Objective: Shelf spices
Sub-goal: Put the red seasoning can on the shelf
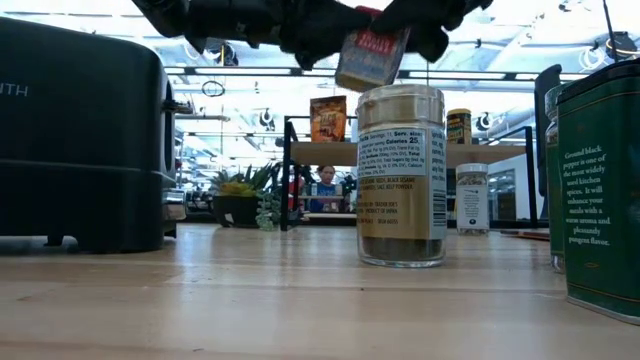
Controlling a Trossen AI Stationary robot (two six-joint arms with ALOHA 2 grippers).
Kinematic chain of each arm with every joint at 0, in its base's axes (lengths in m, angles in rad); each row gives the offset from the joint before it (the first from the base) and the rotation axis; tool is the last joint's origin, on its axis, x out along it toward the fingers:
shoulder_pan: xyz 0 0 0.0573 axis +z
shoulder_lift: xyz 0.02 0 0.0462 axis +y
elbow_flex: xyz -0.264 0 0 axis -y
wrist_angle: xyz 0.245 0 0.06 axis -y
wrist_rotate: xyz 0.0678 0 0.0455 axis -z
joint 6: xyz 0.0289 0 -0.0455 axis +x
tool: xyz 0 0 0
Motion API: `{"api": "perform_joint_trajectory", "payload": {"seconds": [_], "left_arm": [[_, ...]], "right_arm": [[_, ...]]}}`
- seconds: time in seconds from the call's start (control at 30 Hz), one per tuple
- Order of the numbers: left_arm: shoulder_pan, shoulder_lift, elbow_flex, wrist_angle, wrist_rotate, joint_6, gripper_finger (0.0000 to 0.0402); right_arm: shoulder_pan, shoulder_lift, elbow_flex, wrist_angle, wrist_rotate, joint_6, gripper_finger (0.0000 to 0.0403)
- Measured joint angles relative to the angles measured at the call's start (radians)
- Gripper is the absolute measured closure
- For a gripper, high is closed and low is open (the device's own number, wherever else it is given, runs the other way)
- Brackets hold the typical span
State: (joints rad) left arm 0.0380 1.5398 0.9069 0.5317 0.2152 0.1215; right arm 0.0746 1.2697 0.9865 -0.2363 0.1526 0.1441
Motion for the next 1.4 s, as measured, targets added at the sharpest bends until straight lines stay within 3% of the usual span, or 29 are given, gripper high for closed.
{"api": "perform_joint_trajectory", "payload": {"seconds": [0.53, 0.93, 1.4], "left_arm": [[0.000, -0.001, -0.001, 0.209, -0.017, 0.019, 0.0211], [0.008, -0.004, -0.001, 0.252, -0.002, -0.010, 0.0211], [0.008, -0.003, -0.001, 0.234, -0.002, -0.011, 0.0211]], "right_arm": [[-0.001, -0.164, -0.002, -0.065, 0.016, -0.066, 0.0186], [-0.003, -0.158, -0.004, 0.081, 0.013, -0.143, 0.0186], [-0.003, -0.158, -0.004, 0.095, 0.011, -0.131, 0.0186]]}}
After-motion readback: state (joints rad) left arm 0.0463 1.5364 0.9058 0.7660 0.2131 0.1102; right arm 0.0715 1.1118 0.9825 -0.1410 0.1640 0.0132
